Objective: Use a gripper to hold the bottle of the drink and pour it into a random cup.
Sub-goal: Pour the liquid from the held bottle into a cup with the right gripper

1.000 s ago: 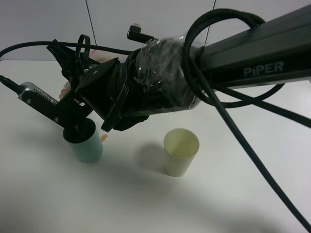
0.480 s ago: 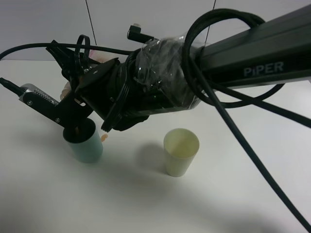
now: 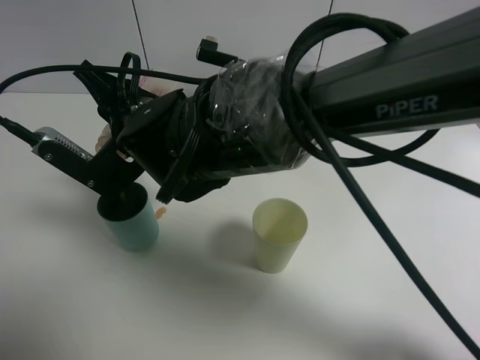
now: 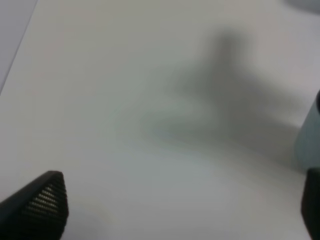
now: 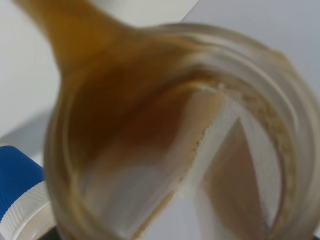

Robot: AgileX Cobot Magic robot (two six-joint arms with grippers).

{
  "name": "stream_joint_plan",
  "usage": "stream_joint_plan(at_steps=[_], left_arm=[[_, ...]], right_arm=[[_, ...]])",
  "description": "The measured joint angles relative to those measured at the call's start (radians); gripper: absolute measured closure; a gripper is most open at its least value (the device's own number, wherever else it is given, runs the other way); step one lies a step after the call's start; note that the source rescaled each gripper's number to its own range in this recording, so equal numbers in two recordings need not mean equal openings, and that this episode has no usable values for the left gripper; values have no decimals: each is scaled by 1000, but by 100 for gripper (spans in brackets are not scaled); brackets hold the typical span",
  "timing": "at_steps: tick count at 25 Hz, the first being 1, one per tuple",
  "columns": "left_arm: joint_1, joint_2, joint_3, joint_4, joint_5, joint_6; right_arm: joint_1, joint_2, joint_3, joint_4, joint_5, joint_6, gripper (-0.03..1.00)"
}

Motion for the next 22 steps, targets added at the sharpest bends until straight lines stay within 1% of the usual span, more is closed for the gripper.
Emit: stream_joint_plan(at_steps=[5, 16, 22], left_arm=[[0, 0, 0, 0, 0, 0], [0, 0, 0, 0, 0, 0], [0, 0, 0, 0, 0, 0]], right_arm=[[0, 0, 0, 0, 0, -10, 97], [6, 0, 0, -4, 1, -91, 97], [6, 0, 0, -14, 2, -102, 97]])
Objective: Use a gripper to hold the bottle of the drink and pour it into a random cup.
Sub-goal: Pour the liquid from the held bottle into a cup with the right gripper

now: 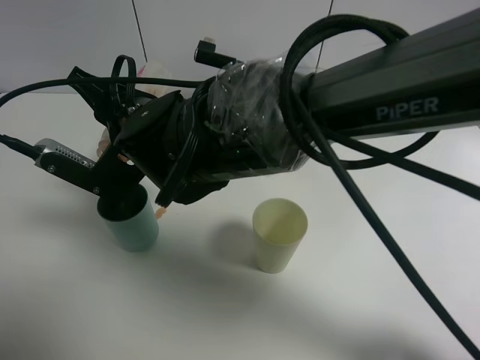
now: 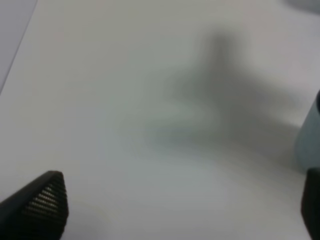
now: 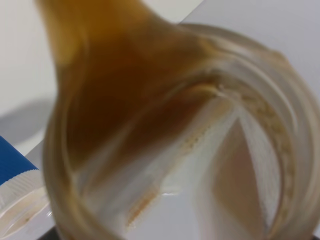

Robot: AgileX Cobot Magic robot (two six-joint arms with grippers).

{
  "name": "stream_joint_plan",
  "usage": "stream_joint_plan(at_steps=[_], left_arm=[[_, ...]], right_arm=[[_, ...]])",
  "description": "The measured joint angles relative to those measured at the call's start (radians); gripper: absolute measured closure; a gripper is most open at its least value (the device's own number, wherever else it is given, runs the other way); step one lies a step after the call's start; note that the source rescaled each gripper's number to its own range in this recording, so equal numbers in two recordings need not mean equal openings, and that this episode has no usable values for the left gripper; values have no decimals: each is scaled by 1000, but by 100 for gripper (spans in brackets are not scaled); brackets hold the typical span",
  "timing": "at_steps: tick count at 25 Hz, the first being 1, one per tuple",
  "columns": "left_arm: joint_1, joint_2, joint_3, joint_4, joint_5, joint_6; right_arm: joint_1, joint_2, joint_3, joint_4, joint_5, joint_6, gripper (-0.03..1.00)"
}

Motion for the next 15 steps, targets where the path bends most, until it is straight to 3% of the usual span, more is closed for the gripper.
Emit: stream_joint_plan(at_steps=[15], left_arm=[[0, 0, 0, 0, 0, 0]], right_arm=[[0, 0, 0, -26, 10, -33, 97]])
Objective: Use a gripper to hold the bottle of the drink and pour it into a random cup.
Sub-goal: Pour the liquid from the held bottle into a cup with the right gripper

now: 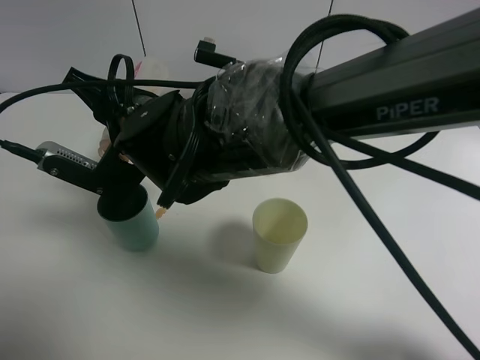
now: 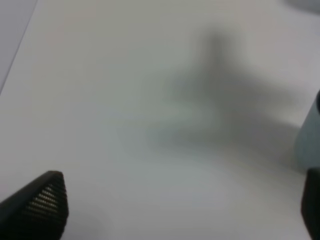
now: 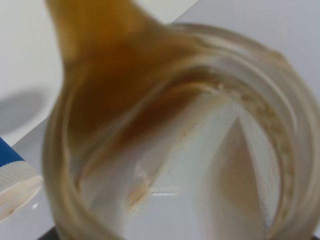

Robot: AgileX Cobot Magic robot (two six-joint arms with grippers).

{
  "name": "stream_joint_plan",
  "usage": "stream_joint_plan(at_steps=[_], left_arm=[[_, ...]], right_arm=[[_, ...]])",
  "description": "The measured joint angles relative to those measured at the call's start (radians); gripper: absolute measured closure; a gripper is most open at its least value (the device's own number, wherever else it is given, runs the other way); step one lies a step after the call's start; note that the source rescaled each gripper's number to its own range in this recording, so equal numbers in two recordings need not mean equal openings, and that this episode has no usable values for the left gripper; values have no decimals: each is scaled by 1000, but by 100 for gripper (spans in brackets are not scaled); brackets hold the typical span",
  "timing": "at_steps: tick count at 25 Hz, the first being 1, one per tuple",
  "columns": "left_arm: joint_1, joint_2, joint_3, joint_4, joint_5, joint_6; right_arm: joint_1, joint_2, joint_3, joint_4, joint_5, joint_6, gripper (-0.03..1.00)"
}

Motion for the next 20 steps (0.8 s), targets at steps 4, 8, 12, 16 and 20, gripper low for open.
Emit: stream_joint_plan(at_steps=[4, 8, 12, 16, 20], left_arm=[[0, 0, 0, 0, 0, 0], [0, 0, 0, 0, 0, 0], [0, 0, 0, 0, 0, 0], [0, 0, 0, 0, 0, 0], [0, 0, 0, 0, 0, 0]], right_arm=[[0, 0, 0, -29, 12, 0, 97], [0, 0, 0, -43, 12, 0, 97], [0, 0, 0, -43, 12, 0, 97], [0, 0, 0, -43, 12, 0, 97], [0, 0, 0, -44, 12, 0, 97]])
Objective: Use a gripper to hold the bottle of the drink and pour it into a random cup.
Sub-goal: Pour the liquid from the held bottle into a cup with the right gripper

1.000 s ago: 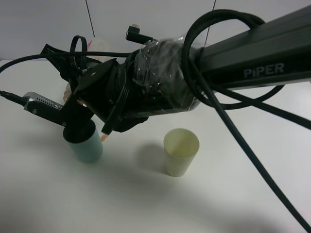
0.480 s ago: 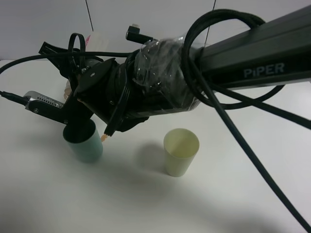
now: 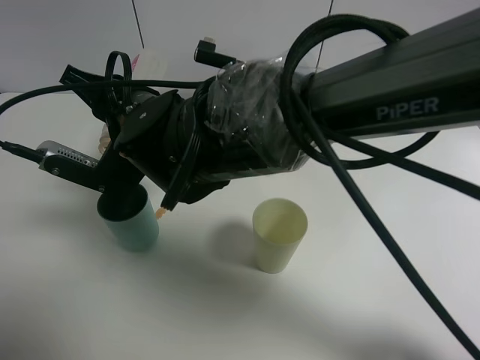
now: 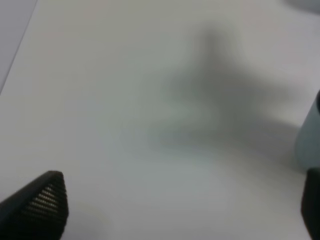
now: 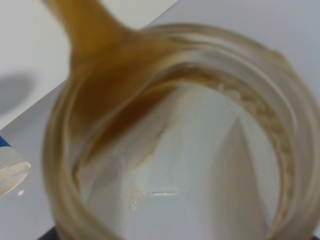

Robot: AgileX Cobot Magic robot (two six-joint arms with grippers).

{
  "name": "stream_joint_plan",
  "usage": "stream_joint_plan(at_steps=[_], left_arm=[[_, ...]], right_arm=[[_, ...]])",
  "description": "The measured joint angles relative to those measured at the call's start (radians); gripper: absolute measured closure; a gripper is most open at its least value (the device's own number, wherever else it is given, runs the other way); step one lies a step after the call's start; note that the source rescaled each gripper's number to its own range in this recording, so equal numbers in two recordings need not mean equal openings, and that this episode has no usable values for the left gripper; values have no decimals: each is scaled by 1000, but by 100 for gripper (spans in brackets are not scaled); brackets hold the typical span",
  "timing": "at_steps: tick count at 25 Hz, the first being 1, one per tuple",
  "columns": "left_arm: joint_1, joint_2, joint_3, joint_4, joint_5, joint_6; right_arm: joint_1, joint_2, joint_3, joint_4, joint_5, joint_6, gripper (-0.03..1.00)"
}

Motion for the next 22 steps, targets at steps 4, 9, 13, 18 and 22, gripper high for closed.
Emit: stream_joint_plan(at_steps=[4, 9, 13, 18, 22], left_arm=[[0, 0, 0, 0, 0, 0], [0, 0, 0, 0, 0, 0], [0, 0, 0, 0, 0, 0], [0, 0, 0, 0, 0, 0], [0, 0, 0, 0, 0, 0]], right_arm=[[0, 0, 0, -6, 0, 0, 97], [0, 0, 0, -21, 0, 0, 97], [8, 0, 0, -21, -5, 0, 97], [20, 0, 0, -21, -24, -3, 97], [20, 0, 0, -21, -27, -35, 97]])
